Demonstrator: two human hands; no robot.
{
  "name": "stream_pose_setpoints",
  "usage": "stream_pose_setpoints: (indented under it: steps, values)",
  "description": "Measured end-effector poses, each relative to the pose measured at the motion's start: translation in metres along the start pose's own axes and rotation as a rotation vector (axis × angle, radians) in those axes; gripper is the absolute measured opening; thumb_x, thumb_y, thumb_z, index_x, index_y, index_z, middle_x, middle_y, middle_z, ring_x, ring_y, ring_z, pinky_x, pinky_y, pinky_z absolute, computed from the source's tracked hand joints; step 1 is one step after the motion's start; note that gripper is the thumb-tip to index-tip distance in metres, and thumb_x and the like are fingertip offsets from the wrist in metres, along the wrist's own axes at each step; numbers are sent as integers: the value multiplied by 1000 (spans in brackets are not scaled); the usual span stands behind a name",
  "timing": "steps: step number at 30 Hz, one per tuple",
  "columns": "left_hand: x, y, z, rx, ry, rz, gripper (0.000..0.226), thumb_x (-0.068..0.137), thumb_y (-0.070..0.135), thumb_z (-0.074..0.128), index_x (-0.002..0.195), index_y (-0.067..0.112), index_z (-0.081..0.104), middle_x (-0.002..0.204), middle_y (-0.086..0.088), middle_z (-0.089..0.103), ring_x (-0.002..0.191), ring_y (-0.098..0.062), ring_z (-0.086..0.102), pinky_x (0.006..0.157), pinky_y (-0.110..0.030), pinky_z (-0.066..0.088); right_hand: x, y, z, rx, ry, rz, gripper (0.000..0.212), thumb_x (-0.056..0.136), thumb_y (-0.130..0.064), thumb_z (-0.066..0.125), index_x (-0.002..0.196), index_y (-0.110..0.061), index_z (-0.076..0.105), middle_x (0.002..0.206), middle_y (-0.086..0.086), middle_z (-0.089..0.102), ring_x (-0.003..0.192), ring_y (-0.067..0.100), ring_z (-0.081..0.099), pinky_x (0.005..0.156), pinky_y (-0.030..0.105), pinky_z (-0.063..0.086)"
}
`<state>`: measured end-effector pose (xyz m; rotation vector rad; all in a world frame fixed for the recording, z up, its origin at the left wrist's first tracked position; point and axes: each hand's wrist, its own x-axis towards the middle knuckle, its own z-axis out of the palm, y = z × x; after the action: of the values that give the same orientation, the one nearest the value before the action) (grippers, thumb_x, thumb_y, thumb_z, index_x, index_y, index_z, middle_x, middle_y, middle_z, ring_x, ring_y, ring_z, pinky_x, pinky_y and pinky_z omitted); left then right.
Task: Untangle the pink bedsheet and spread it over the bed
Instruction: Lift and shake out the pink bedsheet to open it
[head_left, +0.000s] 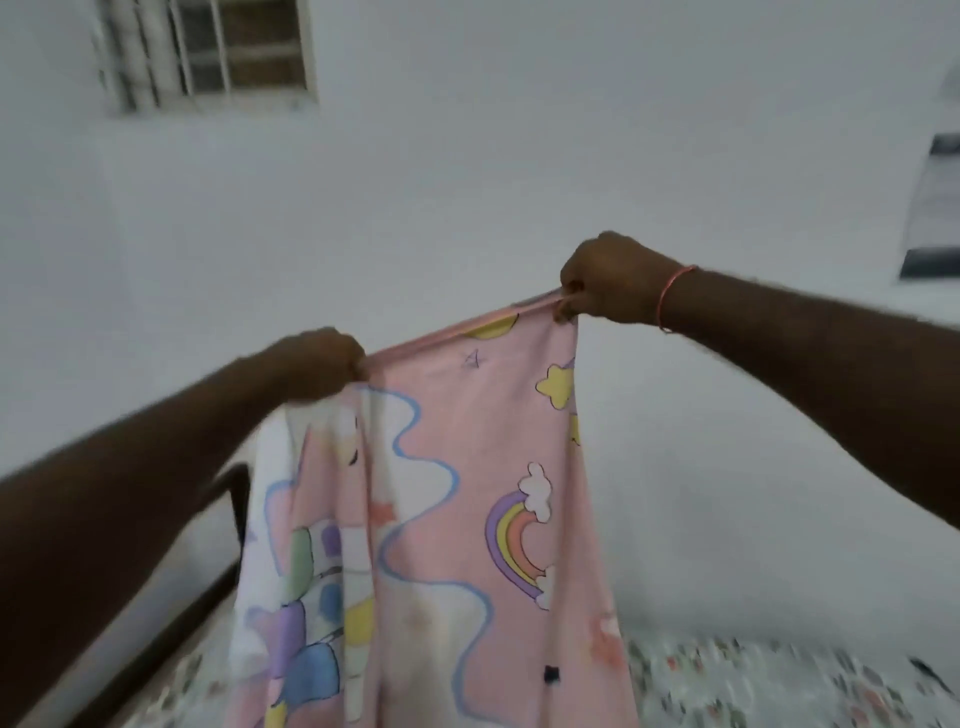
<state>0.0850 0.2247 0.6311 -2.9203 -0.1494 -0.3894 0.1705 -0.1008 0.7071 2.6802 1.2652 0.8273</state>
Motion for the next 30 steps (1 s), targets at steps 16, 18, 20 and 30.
stream_pose_setpoints:
  steps: [16, 18, 20, 30]
  values:
    - [-1, -17, -317, 334, 599, -104, 28, 93, 27, 52, 90, 4, 68, 93, -19, 69, 88, -36, 64, 71, -32, 50, 48, 57, -232, 205, 450, 188, 27, 76, -25, 74, 64, -3, 64, 66, 11, 67, 59, 18, 58, 54, 23, 41]
    - [-1, -15, -310, 364, 567, -100, 28, 94, 27, 52, 89, 4, 67, 90, -17, 69, 85, -34, 63, 68, -32, 50, 44, 57, -225, 332, 502, 190, 23, 75, -21, 76, 65, -3, 64, 68, 14, 70, 56, 18, 59, 48, 20, 41]
    - [-4, -12, -307, 369, 560, -119, 29, 95, 28, 51, 93, 5, 68, 91, -16, 69, 86, -33, 63, 65, -29, 44, 42, 58, -223, 427, 561, 190, 17, 74, -16, 76, 71, -4, 64, 71, 17, 70, 54, 18, 60, 45, 18, 42]
    - [-19, -14, -311, 158, 551, -114, 29, 91, 31, 59, 90, 3, 68, 91, -16, 66, 92, -33, 61, 66, -26, 36, 32, 59, -238, 609, 459, 154, 20, 78, -24, 77, 75, -7, 66, 74, 10, 71, 65, 17, 67, 59, 27, 52]
